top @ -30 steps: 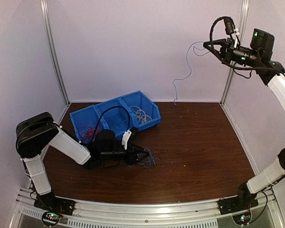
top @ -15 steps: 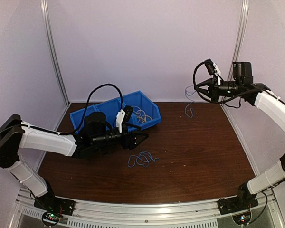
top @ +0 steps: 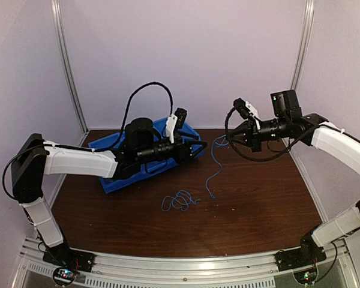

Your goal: Untangle the cables

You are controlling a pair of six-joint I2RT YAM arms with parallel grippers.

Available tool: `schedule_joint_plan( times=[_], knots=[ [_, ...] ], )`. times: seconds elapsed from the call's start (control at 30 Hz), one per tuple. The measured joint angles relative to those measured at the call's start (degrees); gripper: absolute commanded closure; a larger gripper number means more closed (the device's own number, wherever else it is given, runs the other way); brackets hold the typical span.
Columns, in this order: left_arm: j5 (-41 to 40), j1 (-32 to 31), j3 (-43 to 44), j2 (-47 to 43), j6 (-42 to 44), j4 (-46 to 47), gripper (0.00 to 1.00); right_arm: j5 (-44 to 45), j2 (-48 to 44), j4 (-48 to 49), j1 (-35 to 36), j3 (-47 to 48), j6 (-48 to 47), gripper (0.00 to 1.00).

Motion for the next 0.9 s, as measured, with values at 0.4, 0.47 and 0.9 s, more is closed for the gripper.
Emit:
schedule_joint_plan(
  times=[0.4, 0.47, 0.9],
  knots=[
    [6.45, -0.63, 2.60, 6.01, 0.72, 1.44, 0.53, 0.76, -0.44, -1.49, 2.23, -0.04, -1.57, 1.00],
    [6.78, -0.68, 3.65, 7.58, 0.76, 1.46, 0.58, 0.76, -0.44, -1.51, 2.27, -0.04, -1.60, 1.00],
    [7.32, -0.68, 6.43, 11.54, 0.68, 1.31, 0.98, 0.79, -0.46, -1.68, 2.56, -0.04, -1.57, 1.00]
  ],
)
